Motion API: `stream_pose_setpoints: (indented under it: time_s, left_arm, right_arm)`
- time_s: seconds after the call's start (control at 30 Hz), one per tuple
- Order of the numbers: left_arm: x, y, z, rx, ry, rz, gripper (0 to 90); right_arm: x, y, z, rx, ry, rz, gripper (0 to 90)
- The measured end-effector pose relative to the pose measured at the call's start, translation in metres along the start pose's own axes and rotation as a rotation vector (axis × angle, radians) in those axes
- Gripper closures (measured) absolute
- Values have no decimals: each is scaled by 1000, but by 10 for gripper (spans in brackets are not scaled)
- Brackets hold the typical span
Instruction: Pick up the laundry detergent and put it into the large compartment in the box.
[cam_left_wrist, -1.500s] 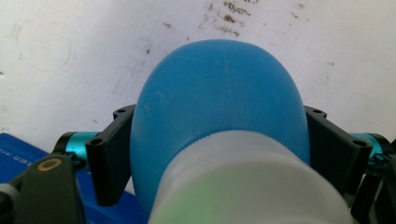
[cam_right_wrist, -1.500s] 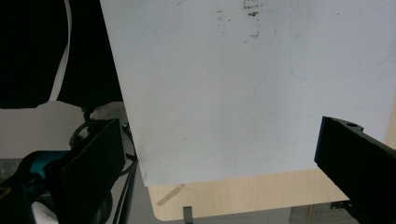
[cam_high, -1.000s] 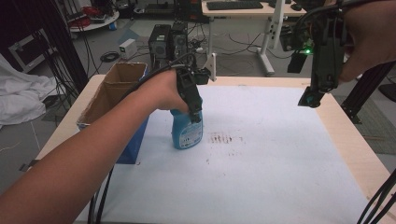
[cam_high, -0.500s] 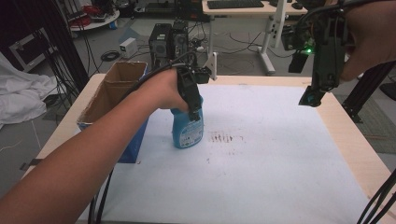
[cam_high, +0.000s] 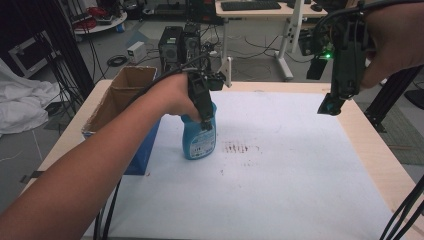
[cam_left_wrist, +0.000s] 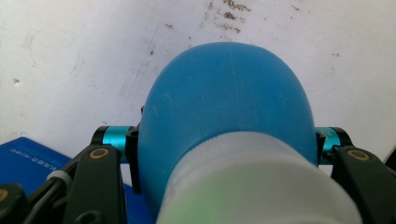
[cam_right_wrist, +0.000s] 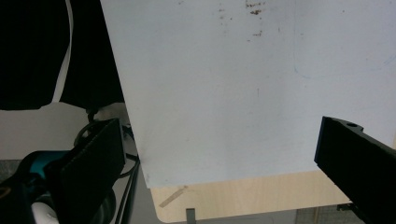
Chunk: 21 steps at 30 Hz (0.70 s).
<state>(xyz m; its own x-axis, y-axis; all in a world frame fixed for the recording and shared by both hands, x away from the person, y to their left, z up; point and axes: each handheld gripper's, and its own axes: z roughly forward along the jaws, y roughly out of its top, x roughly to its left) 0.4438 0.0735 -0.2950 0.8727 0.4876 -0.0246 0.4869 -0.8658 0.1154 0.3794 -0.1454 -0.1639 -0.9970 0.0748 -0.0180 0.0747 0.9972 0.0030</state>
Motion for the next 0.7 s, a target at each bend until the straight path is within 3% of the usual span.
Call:
stream_pose_setpoints:
  time_s: [0.37, 0.57, 0.7]
  left_arm:
    - [-6, -6, -67, 29, -16, 40, 399]
    - [-2, -13, -107, 61, -22, 18, 399]
    - [2, -21, -133, 50, -14, -26, 399]
  right_arm:
    - [-1, 3, 0, -1, 3, -5, 10]
    - [-2, 4, 1, -1, 7, -15, 10]
    - [-4, 4, 1, 6, 9, -5, 10]
